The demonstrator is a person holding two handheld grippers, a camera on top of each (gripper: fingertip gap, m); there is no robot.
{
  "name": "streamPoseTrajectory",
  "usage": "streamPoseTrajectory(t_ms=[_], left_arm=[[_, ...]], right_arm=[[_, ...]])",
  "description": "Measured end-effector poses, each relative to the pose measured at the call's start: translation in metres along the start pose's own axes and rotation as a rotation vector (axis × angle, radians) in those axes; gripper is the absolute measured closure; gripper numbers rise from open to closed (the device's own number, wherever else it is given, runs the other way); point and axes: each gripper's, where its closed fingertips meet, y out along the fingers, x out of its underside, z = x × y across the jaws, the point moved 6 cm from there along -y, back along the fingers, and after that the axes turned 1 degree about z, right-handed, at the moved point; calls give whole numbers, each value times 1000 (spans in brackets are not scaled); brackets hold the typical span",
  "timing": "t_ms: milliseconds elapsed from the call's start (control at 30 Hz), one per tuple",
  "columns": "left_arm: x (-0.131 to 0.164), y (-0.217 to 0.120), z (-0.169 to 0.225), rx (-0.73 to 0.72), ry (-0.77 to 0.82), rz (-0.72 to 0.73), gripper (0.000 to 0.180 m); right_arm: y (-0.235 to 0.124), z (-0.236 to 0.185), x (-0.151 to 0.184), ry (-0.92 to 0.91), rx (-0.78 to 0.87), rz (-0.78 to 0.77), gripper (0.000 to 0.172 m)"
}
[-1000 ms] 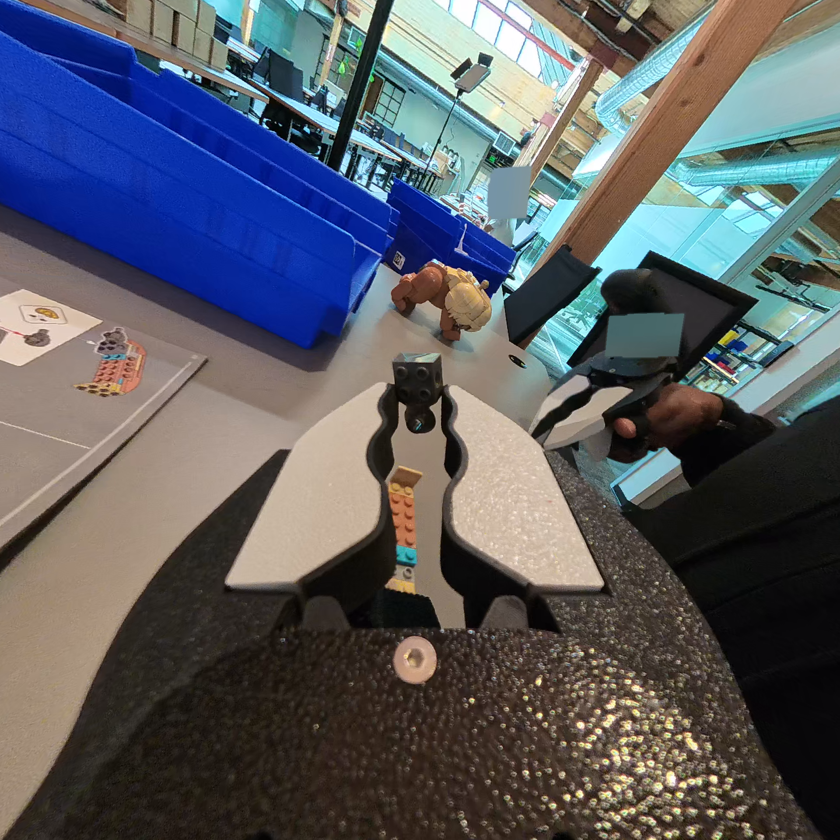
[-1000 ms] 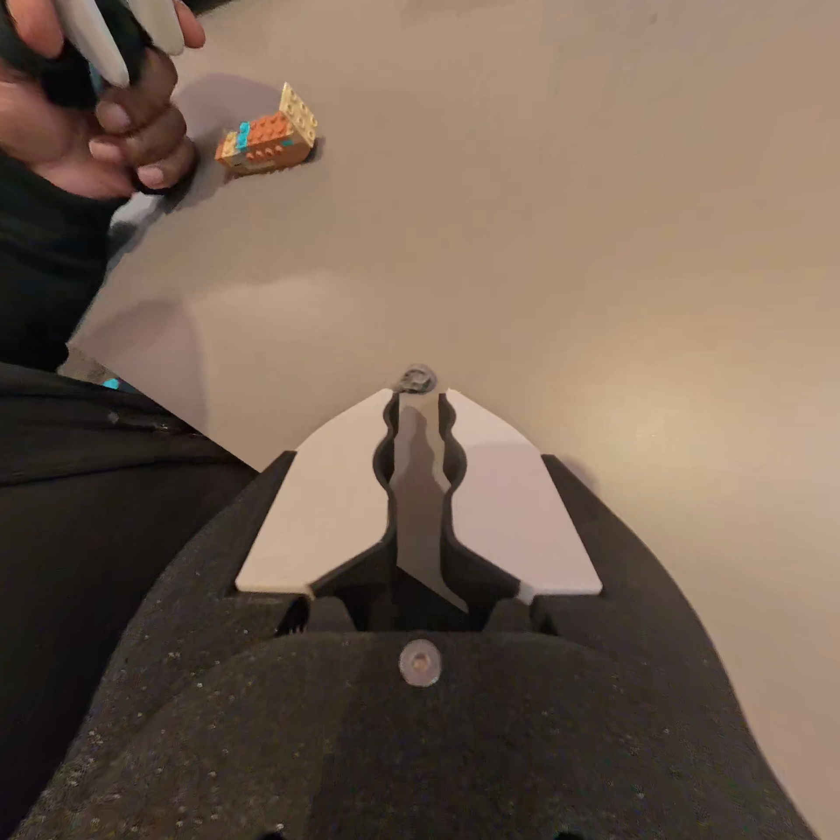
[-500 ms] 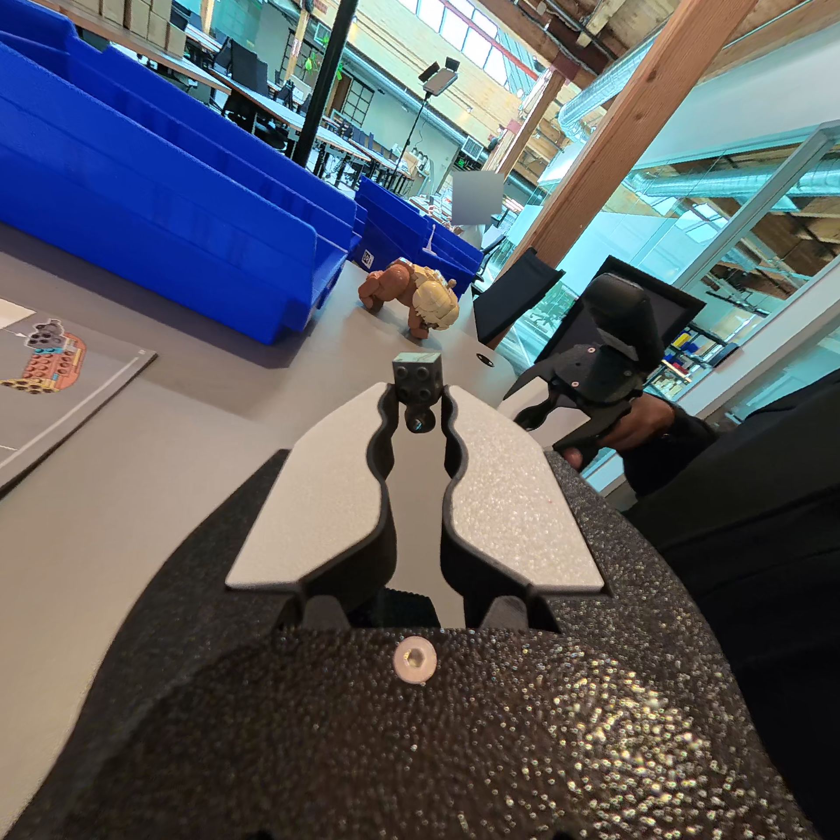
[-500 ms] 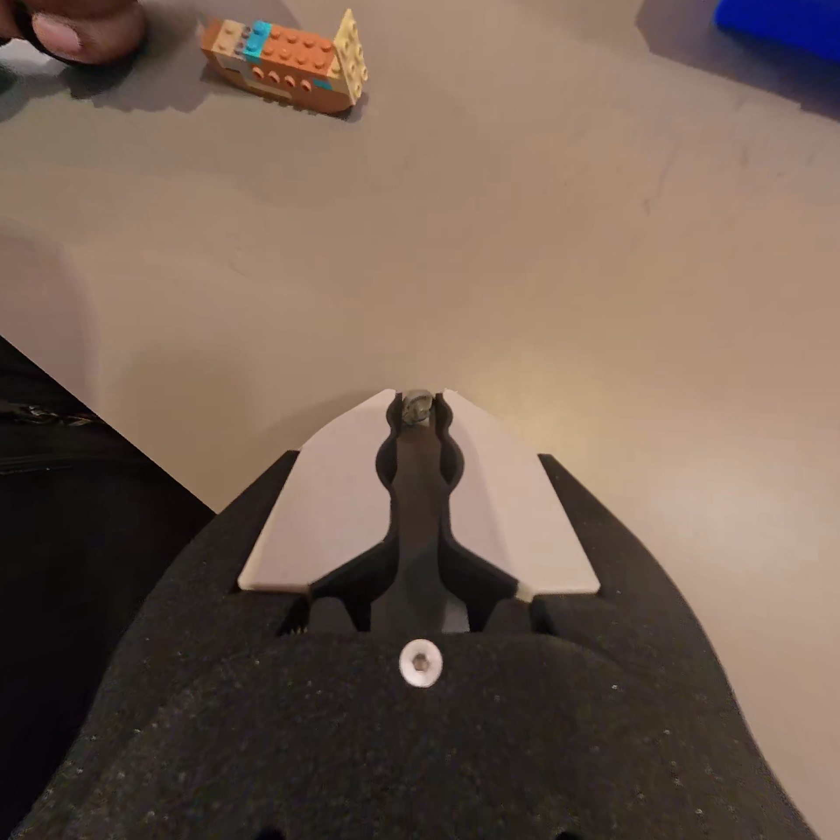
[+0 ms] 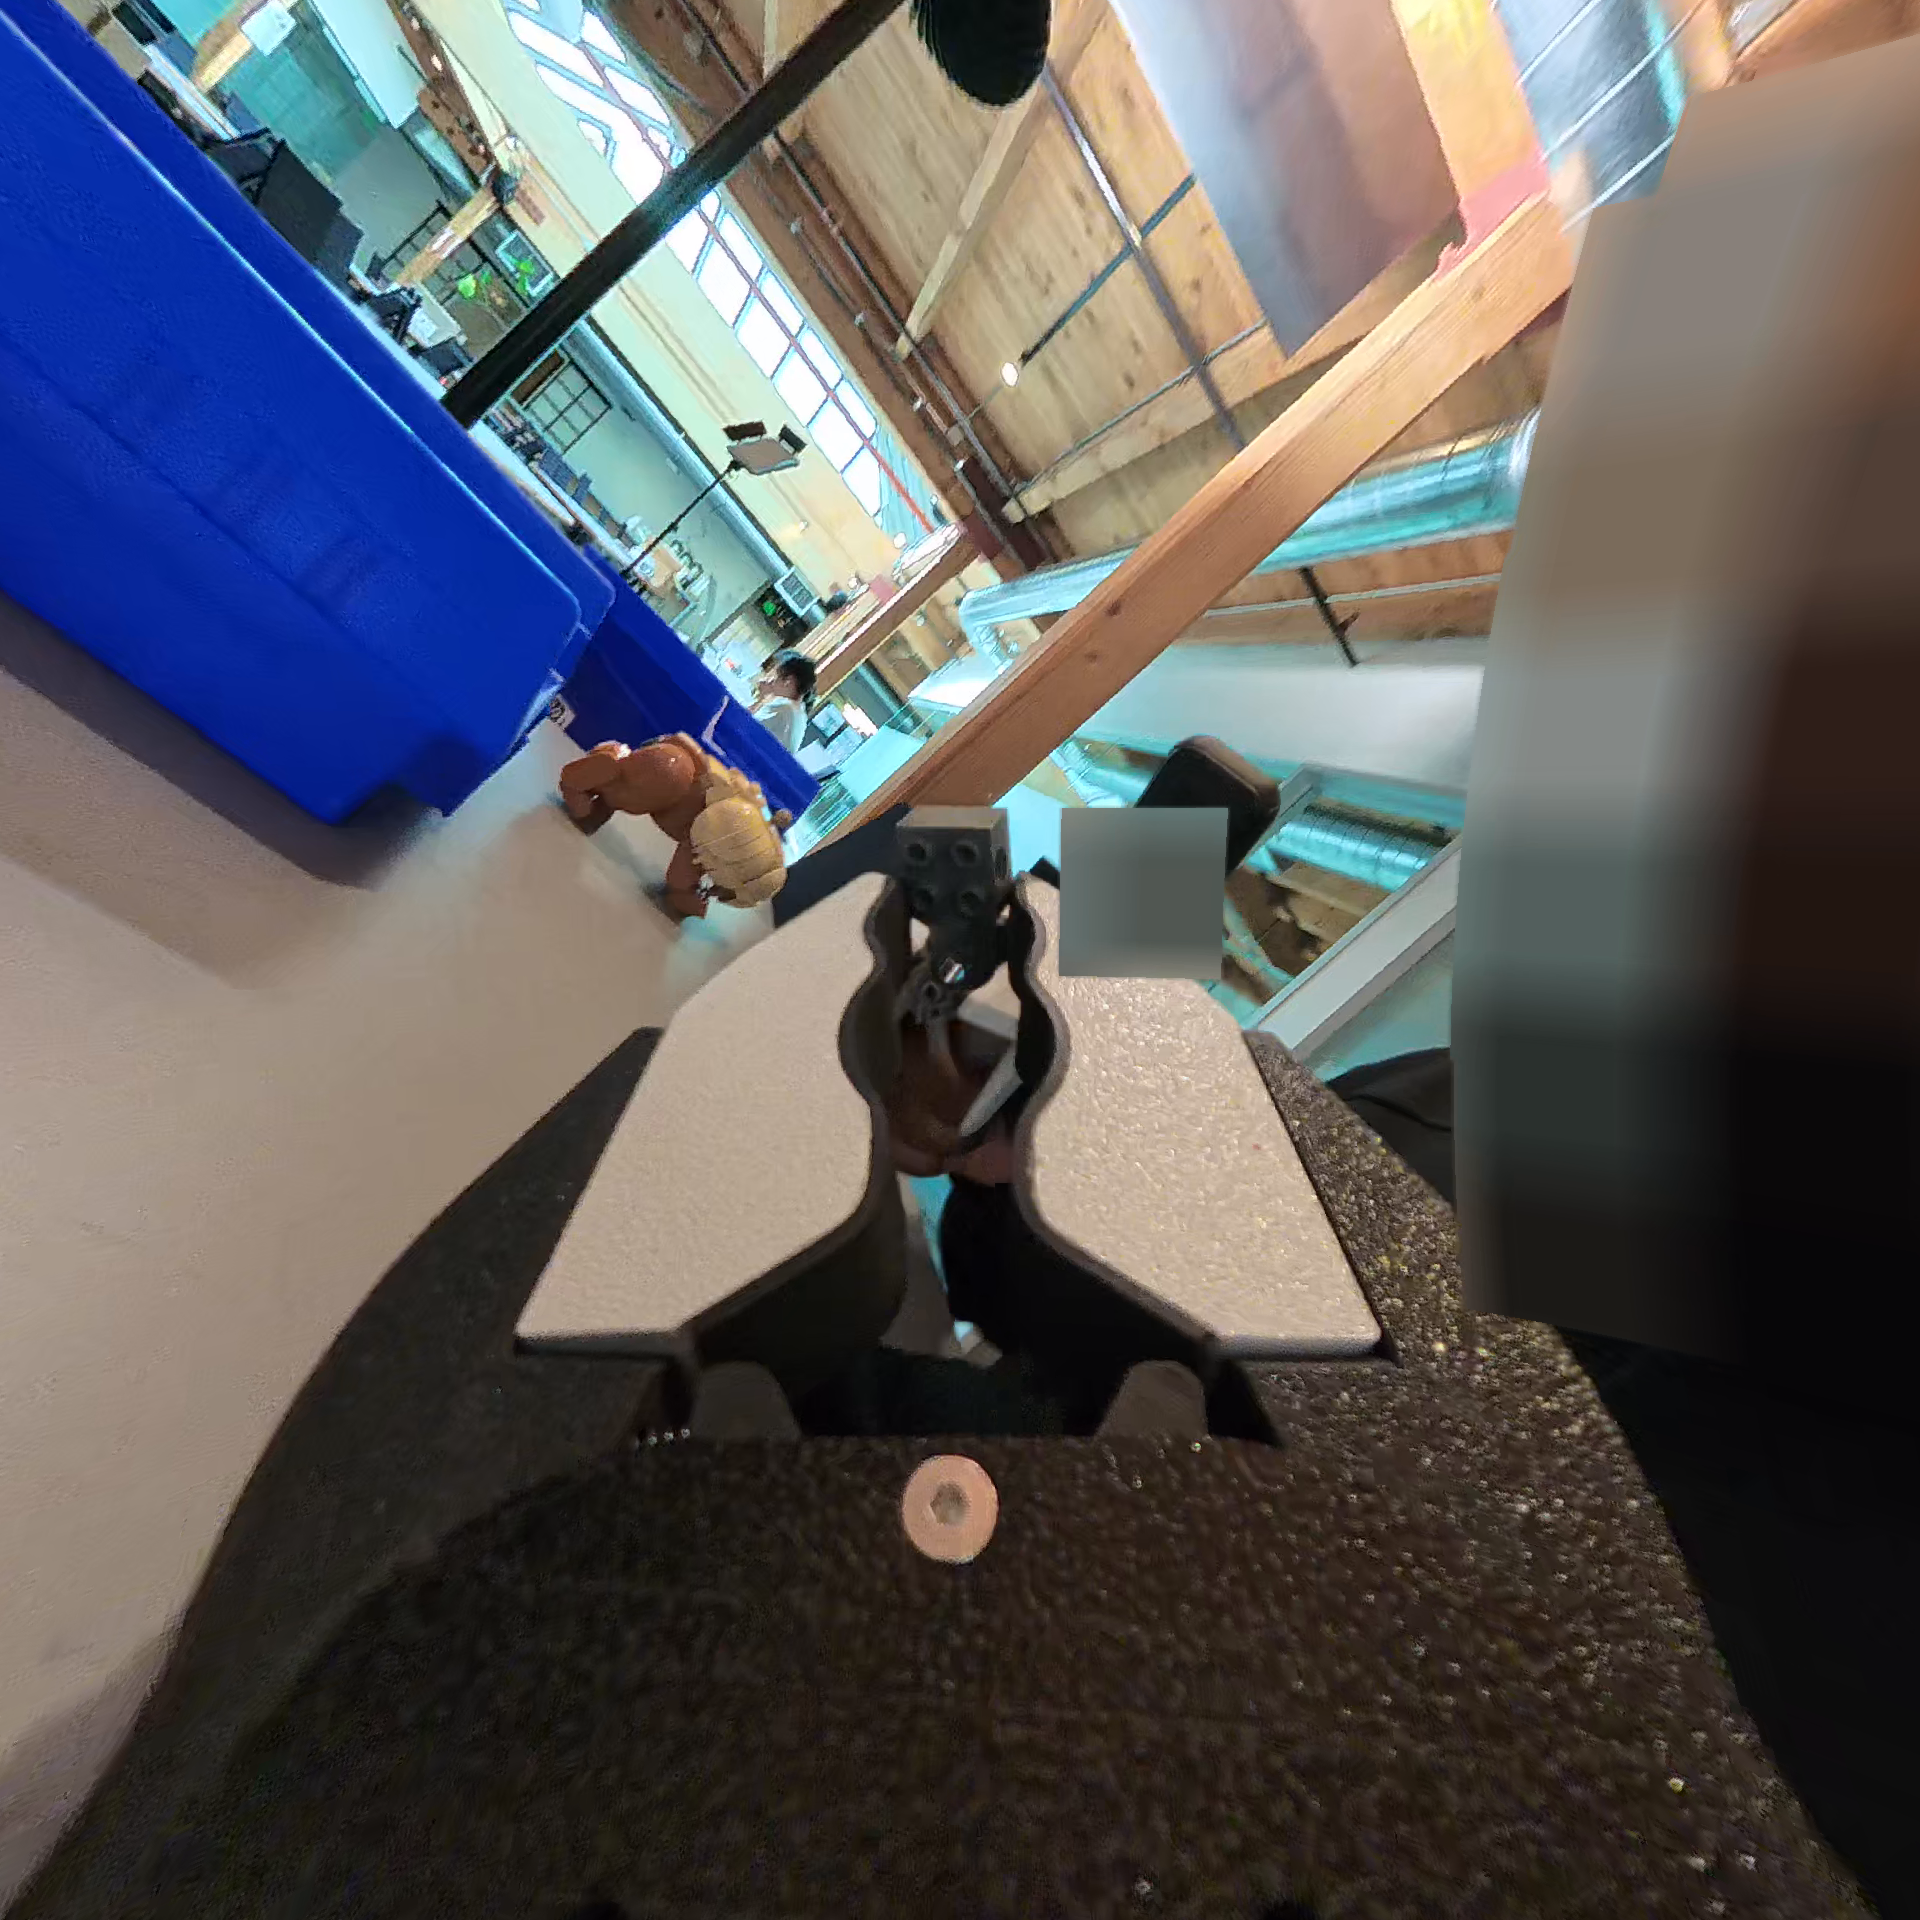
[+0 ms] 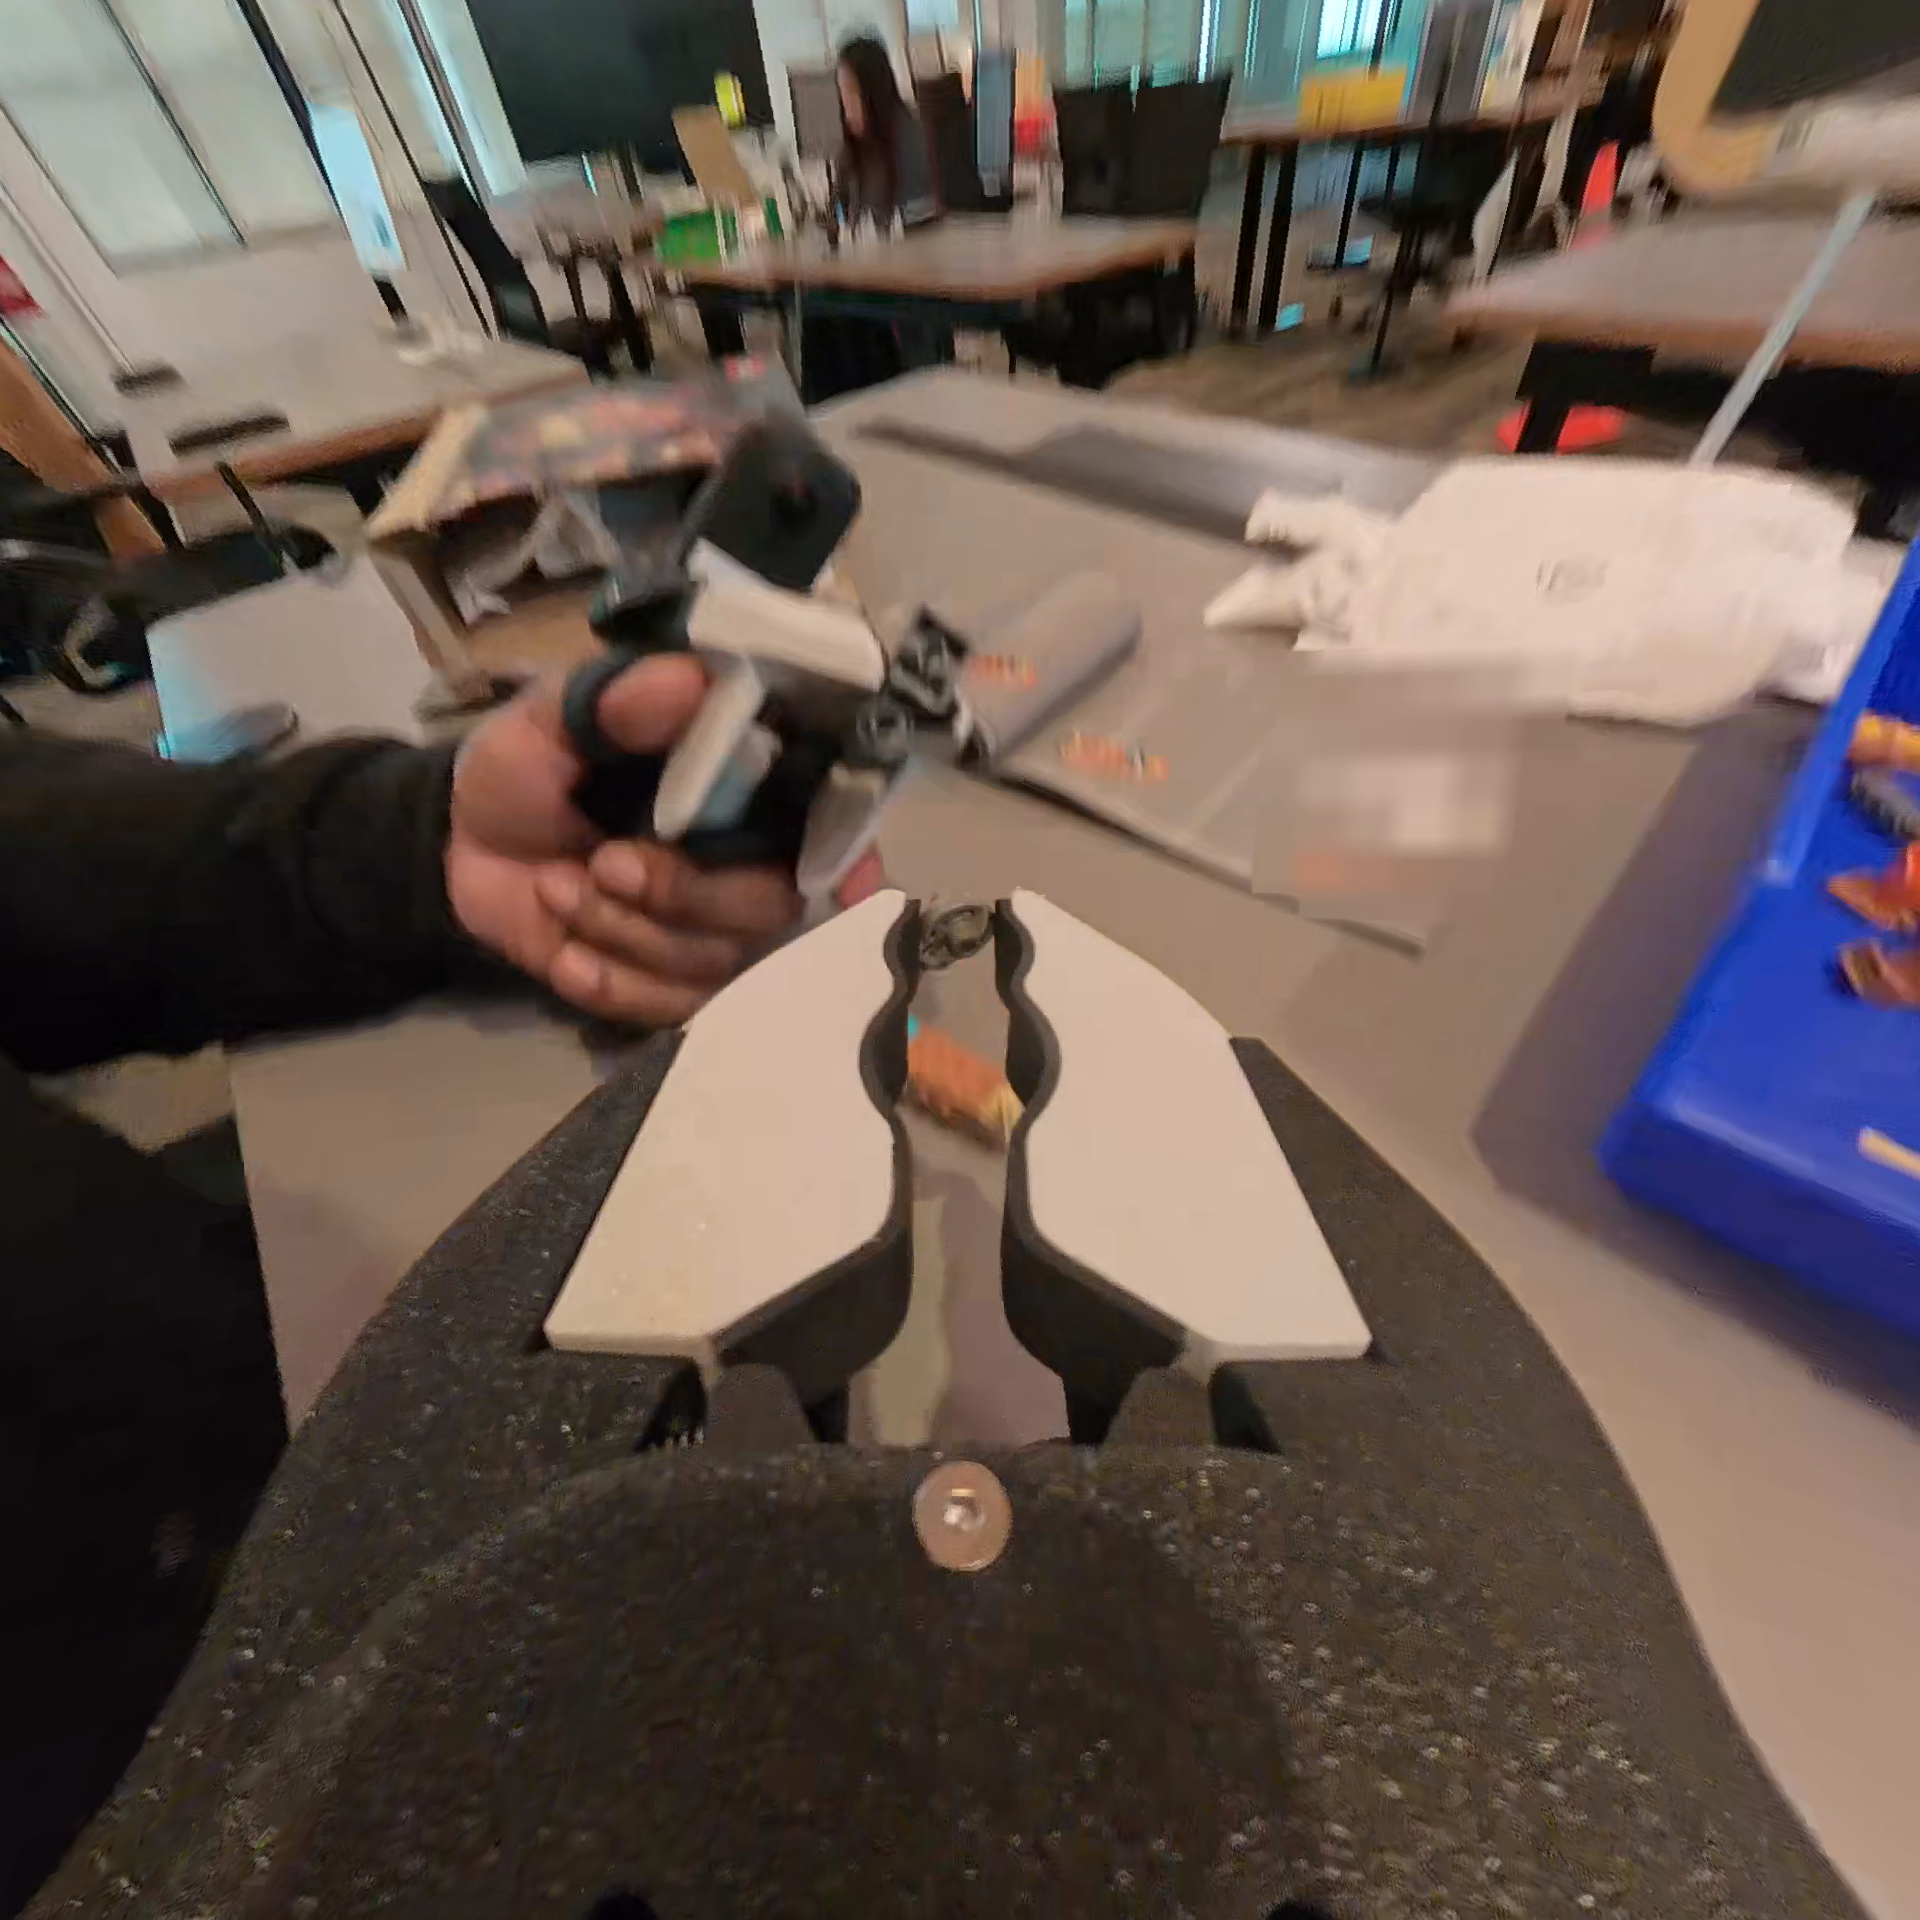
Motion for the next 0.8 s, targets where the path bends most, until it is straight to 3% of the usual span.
streamPoseTrajectory(t_ms=[133, 300, 800], left_arm=[[0, 0, -1, 30, -55, 57, 163], [1, 1, -1, 18, -59, 72, 163], [0, 1, -3, -54, -15, 85, 163]], right_arm=[[24, -4, -20, -19, -5, 110, 159], [43, -5, -17, -38, -8, 83, 159], [46, -7, -15, -25, -24, 95, 159]])
